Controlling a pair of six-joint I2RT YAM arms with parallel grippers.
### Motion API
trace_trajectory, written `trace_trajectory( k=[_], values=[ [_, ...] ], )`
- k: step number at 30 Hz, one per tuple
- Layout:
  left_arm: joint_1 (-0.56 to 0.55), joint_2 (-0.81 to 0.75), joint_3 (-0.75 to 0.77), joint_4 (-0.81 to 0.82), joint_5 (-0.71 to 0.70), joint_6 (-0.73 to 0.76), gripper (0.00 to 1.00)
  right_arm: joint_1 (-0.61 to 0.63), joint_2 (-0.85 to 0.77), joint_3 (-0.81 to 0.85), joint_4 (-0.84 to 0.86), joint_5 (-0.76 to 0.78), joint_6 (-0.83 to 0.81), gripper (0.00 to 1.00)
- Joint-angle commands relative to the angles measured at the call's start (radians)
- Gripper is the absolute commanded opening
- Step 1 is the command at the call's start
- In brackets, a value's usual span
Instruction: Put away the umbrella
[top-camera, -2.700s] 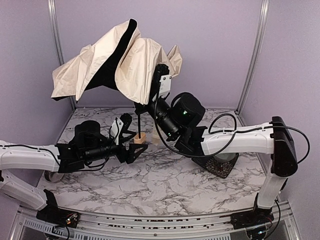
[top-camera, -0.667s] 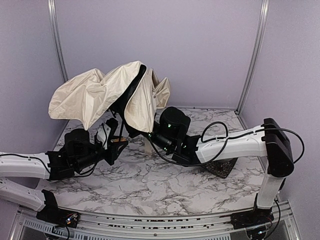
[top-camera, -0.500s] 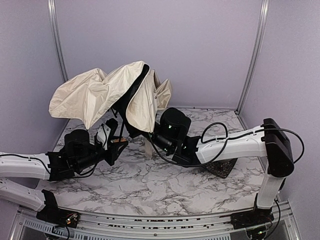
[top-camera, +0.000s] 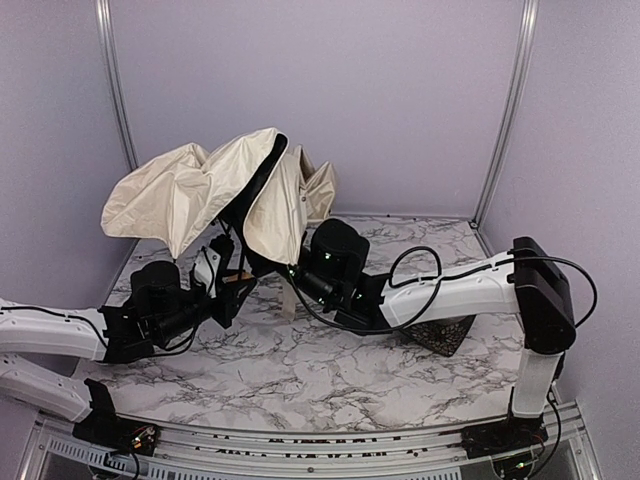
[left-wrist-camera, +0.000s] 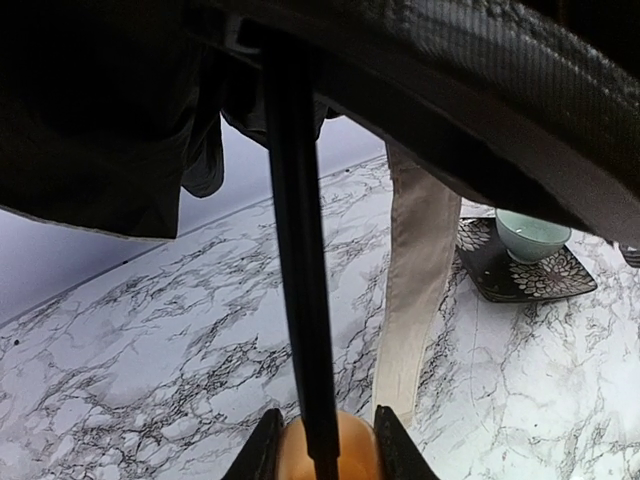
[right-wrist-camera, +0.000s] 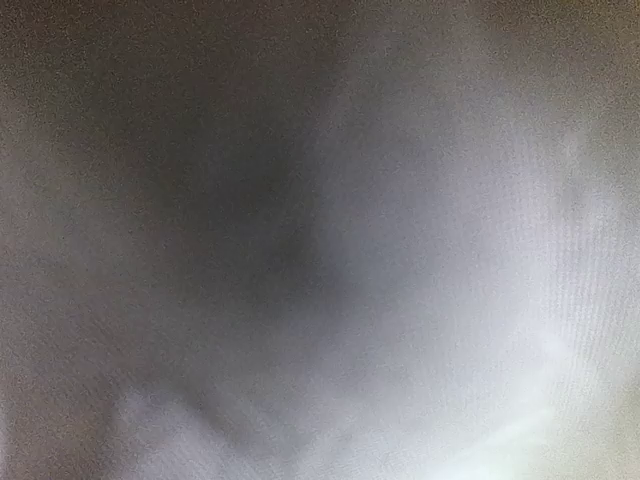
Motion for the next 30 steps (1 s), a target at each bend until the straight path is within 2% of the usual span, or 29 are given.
trace_trajectory(
  k=[1,5,11,16,20,22,26,30],
  values=[
    [0.0,-0.074,0.198,0.595,0.017,0.098,0.0,0.03,0.116,-0.079,-0.428,-0.065,-0.007,0.15],
    [0.007,-0.102,0.212,0.61,0.011,0.13,0.0,0.03,0.13,-0.086,-0.429,-0.098,0.014,0.15],
    [0.01,-0.09,0.257,0.514,0.083,0.137,0.0,0.029,0.121,-0.065,-0.439,-0.093,0.008,0.15],
    [0.01,-0.094,0.196,0.449,0.079,0.147,0.0,-0.006,0.066,-0.079,-0.415,-0.131,0.021,0.08],
    [0.011,-0.066,0.159,0.271,0.15,0.18,0.33,-0.055,-0.029,-0.126,-0.321,-0.169,0.023,0.04],
    [0.006,-0.043,0.13,0.162,0.218,0.19,0.43,-0.093,-0.077,-0.15,-0.267,-0.203,0.022,0.02],
    [-0.009,-0.024,0.049,0.062,0.405,0.174,0.48,-0.198,-0.178,-0.186,-0.226,-0.239,0.013,0.0],
    [-0.035,-0.066,-0.039,0.056,0.524,0.191,0.5,-0.268,-0.278,-0.189,-0.29,-0.214,-0.114,0.0]
  ],
)
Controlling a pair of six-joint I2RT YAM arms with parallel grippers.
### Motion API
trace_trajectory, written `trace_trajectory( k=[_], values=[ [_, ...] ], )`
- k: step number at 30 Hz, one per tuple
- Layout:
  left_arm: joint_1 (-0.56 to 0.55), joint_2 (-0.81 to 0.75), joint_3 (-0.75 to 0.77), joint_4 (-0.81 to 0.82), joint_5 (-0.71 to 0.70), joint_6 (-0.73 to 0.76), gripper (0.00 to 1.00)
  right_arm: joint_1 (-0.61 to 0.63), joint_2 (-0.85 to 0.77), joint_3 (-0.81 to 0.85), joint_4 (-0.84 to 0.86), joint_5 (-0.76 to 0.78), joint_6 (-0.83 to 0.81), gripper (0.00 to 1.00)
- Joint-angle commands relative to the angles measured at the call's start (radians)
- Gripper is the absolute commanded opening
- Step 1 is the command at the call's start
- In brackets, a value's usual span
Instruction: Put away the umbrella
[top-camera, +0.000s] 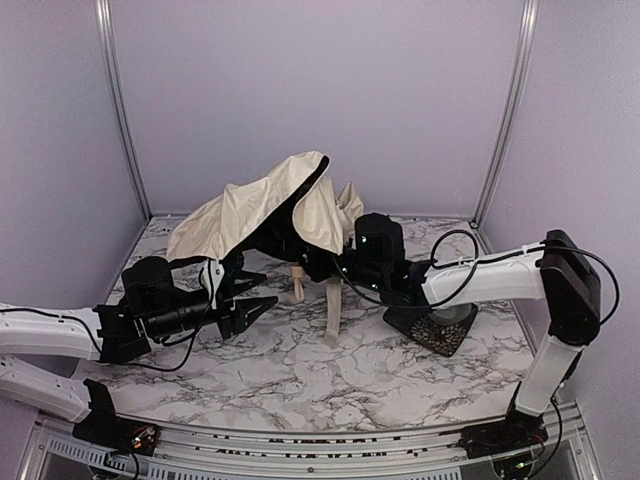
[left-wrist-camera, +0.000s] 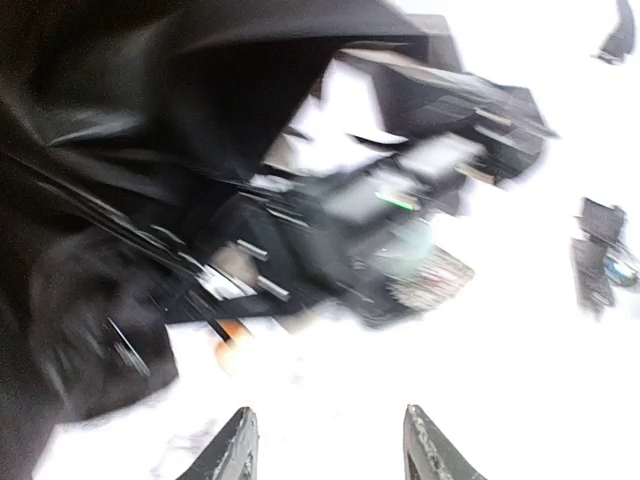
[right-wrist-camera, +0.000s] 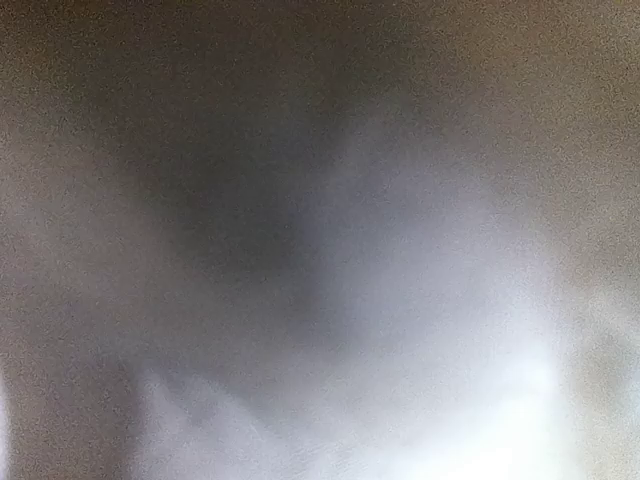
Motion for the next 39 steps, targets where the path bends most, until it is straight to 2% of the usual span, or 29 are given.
trace_trajectory(
  k=[1,4,7,13,15,18,22,26,30,31,32,33,34,39],
  values=[
    [-0.03,-0.063,-0.089,0.024,0.201,0.03,0.51,-0.084,-0.14,0.026,-0.083,-0.017,-0.156,0.0],
    [-0.035,-0.109,-0.119,0.023,0.24,0.062,0.54,-0.149,-0.189,0.065,-0.24,-0.045,-0.261,0.0],
    [-0.034,-0.168,-0.142,0.021,0.266,0.073,0.59,-0.159,-0.232,0.11,-0.409,0.033,-0.421,0.0],
    [-0.033,-0.268,-0.138,0.049,0.245,0.027,0.63,-0.14,-0.246,0.151,-0.569,0.365,-0.719,0.0],
    [-0.032,-0.292,-0.142,0.089,0.155,-0.008,0.64,-0.097,-0.23,0.159,-0.566,0.518,-0.827,0.0],
    [-0.026,-0.319,-0.142,0.136,-0.057,-0.074,0.68,-0.027,-0.197,0.144,-0.508,0.673,-1.028,0.0],
    [0.003,-0.327,-0.136,0.138,-0.174,-0.109,0.74,0.046,-0.16,0.113,-0.484,0.656,-1.185,0.0],
    [0.058,-0.278,-0.135,0.134,-0.249,-0.205,0.75,0.107,-0.099,0.117,-0.567,0.542,-1.218,0.04],
    [0.14,-0.177,-0.11,0.066,-0.281,-0.298,0.75,0.149,-0.003,0.144,-0.663,0.467,-1.175,0.21],
    [0.153,-0.148,-0.107,0.06,-0.284,-0.314,0.75,0.155,0.024,0.157,-0.686,0.46,-1.15,0.33],
    [0.162,-0.123,-0.107,0.058,-0.288,-0.323,0.75,0.16,0.049,0.171,-0.711,0.458,-1.112,0.52],
    [0.167,-0.098,-0.109,0.056,-0.291,-0.325,0.75,0.165,0.071,0.187,-0.733,0.464,-1.078,0.82],
    [0.168,-0.074,-0.109,0.054,-0.292,-0.323,0.75,0.172,0.086,0.201,-0.746,0.472,-1.044,0.97],
    [0.169,-0.002,-0.113,0.055,-0.289,-0.31,0.75,0.211,0.062,0.17,-0.777,0.451,-0.965,1.0]
  ],
)
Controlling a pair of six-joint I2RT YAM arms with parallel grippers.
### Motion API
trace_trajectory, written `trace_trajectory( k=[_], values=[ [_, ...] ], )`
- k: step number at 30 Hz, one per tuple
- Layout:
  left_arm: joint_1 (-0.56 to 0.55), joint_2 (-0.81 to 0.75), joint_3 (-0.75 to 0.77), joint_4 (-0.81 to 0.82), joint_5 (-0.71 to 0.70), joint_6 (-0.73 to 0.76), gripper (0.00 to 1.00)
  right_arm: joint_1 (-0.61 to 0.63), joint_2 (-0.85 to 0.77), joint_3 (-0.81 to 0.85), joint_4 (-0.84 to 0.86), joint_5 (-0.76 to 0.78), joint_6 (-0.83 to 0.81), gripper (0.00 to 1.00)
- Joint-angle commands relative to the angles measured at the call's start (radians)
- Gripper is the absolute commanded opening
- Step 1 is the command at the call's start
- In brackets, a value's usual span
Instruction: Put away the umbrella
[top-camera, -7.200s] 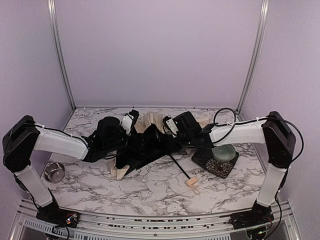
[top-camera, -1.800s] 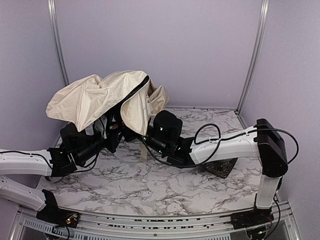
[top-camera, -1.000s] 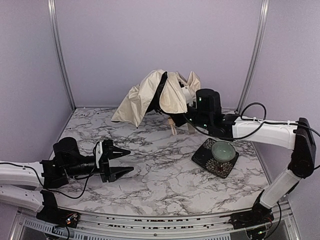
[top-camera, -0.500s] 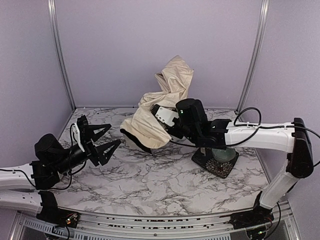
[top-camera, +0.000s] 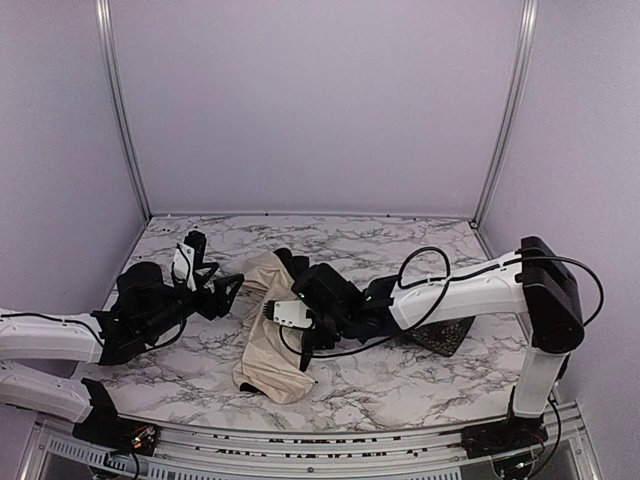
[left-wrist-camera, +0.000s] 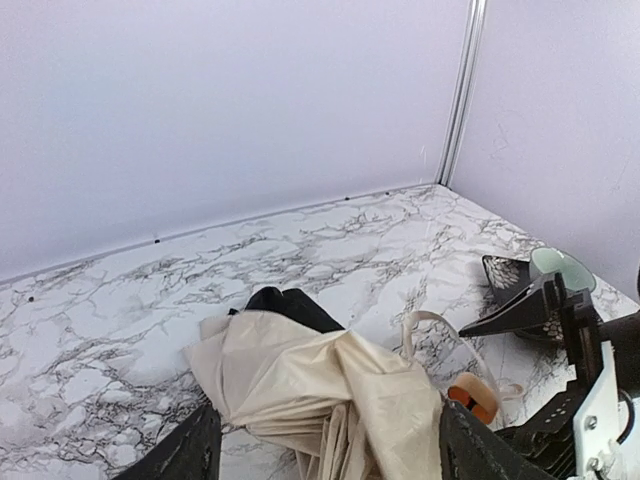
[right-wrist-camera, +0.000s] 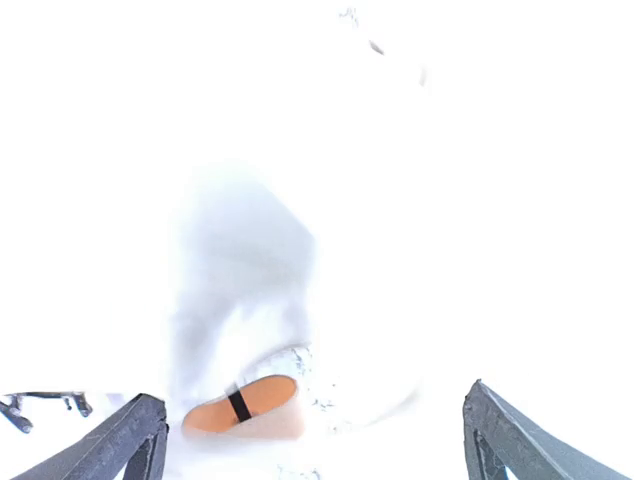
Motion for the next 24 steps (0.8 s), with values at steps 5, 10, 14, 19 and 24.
trace_trajectory(
  k=[5,10,14,19,24],
  values=[
    [0.003,0.06,0.02,-0.008,0.013,0.021,0.73,0.057,-0.153,-0.013,-0.188,-0.171,0.232,1.0],
    [0.002,0.07,0.018,-0.011,0.065,0.028,0.67,0.033,-0.354,-0.124,-0.22,-0.36,0.351,1.0],
    [-0.012,0.076,0.019,-0.018,0.17,0.033,0.62,-0.162,-0.411,-0.159,-0.142,-0.504,0.521,0.91],
    [-0.041,0.105,0.016,-0.054,0.187,0.05,0.64,-0.313,-0.347,-0.18,-0.034,-0.625,0.668,0.85],
    [-0.044,0.169,0.027,-0.062,0.231,0.037,0.66,-0.317,-0.226,-0.161,-0.026,-0.592,0.7,0.79]
  ],
)
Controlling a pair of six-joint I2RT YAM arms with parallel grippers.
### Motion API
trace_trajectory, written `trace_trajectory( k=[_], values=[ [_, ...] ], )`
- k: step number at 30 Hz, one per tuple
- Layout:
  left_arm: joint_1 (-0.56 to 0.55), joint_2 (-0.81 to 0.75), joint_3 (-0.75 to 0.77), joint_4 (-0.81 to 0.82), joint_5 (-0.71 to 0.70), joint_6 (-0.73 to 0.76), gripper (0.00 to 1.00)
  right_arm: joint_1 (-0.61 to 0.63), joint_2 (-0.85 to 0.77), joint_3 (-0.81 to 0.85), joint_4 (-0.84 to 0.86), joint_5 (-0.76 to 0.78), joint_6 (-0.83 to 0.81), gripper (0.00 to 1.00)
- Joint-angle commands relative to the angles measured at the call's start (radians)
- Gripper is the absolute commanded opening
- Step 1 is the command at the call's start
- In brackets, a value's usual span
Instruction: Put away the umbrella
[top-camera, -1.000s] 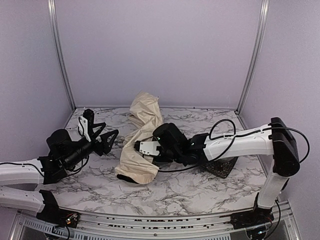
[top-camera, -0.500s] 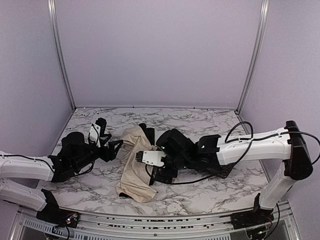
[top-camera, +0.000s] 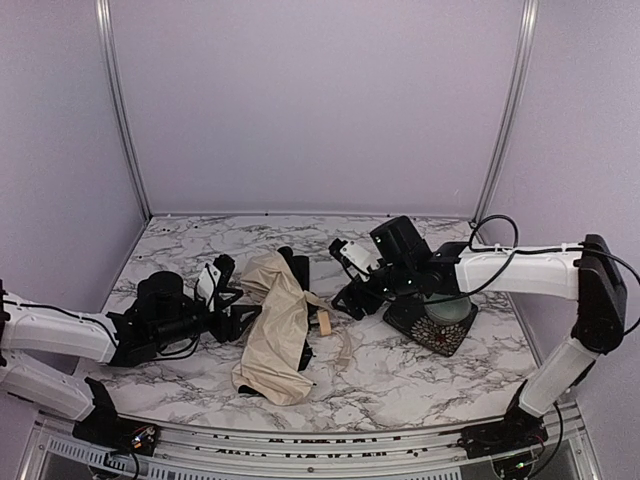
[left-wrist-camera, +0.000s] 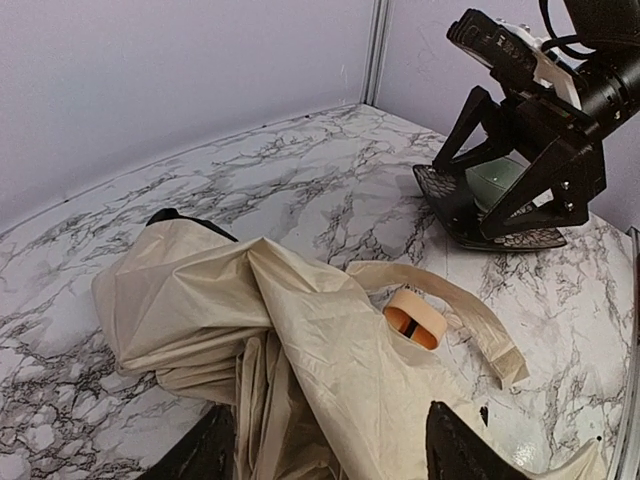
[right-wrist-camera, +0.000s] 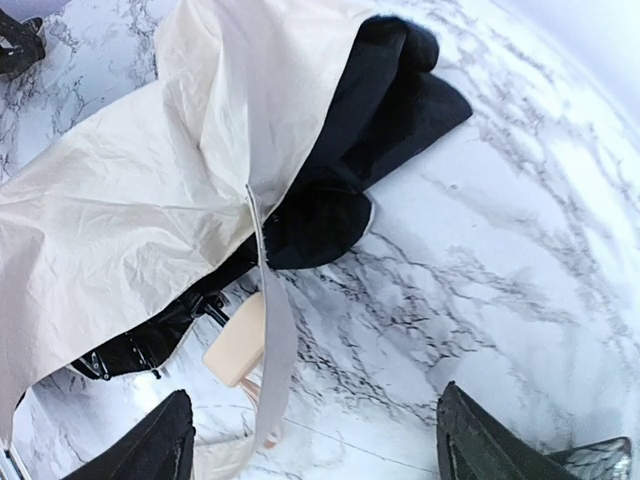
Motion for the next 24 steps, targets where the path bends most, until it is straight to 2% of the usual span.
trace_trajectory(
  k=[1,9,12,15,19,24],
  values=[
    [-0.005,0.064,0.029,-0.032,0.057,0.005,0.67,0.006,0.098,0.011,0.033,-0.012,0.085,0.77],
    [-0.006,0.185,0.066,-0.036,0.077,0.007,0.67,-0.019,0.21,0.006,0.086,-0.015,0.113,0.47],
    [-0.006,0.222,0.081,-0.036,0.088,0.006,0.67,-0.019,0.229,0.007,0.1,-0.035,0.122,0.38],
    [-0.006,0.259,0.094,-0.037,0.096,0.005,0.65,-0.019,0.249,0.01,0.109,-0.066,0.123,0.35],
    [-0.006,0.286,0.103,-0.038,0.11,0.007,0.55,-0.019,0.273,0.026,0.095,-0.065,0.124,0.01],
    [-0.005,0.332,0.118,-0.039,0.153,0.017,0.4,-0.019,0.254,0.098,0.026,-0.013,0.096,0.0]
  ],
)
